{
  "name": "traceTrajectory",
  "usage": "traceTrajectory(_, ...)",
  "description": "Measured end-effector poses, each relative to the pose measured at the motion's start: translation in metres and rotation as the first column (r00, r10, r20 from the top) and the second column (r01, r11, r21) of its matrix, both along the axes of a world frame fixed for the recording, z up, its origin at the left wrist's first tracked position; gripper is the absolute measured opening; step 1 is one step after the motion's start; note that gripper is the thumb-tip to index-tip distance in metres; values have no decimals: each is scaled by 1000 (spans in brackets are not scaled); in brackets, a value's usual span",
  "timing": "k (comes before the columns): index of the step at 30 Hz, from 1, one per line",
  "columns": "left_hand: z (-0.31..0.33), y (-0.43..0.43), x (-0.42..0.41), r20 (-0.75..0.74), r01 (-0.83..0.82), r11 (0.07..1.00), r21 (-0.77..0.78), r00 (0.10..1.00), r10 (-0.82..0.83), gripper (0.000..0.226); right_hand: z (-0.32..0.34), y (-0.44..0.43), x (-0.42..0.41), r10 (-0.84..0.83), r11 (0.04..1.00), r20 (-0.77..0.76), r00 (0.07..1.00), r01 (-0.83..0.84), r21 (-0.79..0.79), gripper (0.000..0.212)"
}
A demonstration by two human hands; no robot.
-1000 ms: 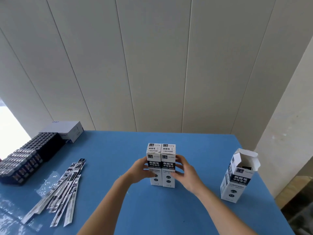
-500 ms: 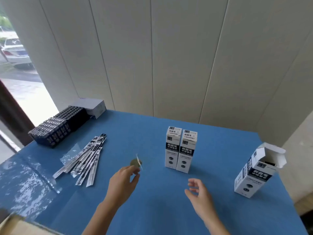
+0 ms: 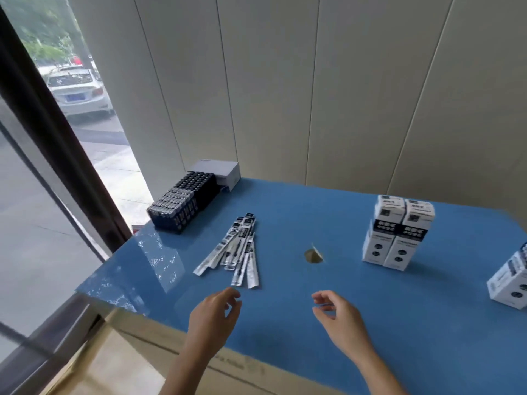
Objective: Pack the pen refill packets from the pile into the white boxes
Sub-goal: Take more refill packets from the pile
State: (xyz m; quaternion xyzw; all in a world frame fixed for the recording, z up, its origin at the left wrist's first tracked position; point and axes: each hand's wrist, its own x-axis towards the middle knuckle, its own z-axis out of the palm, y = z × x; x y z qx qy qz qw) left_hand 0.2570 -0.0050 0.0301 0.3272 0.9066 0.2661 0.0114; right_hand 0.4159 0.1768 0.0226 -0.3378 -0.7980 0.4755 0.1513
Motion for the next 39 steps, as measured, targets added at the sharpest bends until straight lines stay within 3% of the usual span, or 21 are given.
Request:
traceTrajectory(7, -2, -74, -40, 20, 36, 999, -9, 999, -36, 14, -5, -77, -52, -6, 1000, 28, 1000, 7, -17, 12)
traceTrajectory(13, -7, -84, -68, 40, 34, 999, 14, 999, -35, 15, -9, -88, -99, -36, 999, 64, 997, 35, 22, 9)
traceTrajectory(21, -18, -46, -133, 97, 65, 998, -18, 993, -63, 35, -28, -71, -181, -201, 958, 189, 961, 153, 244, 47)
traceTrajectory(26, -30, -2, -166, 133, 136, 975, -178, 985, -113, 60, -37, -51, -210, -231, 921, 235, 944, 134, 367, 47)
traceTrajectory(31, -38, 26, -189, 124, 107, 978, -178, 989, -85, 38, -38, -22, -220, -283, 917, 234, 930, 191, 350, 38)
traceTrajectory(35, -36, 40, -205, 145, 108, 973, -203, 986, -79, 35, -37, -15, -240, -296, 923, 213, 931, 221, 314, 36)
traceTrajectory(39, -34, 53, -218, 163, 120, 970, -210, 983, -86, 32, -31, -17, -268, -352, 916, 215, 911, 287, 280, 53)
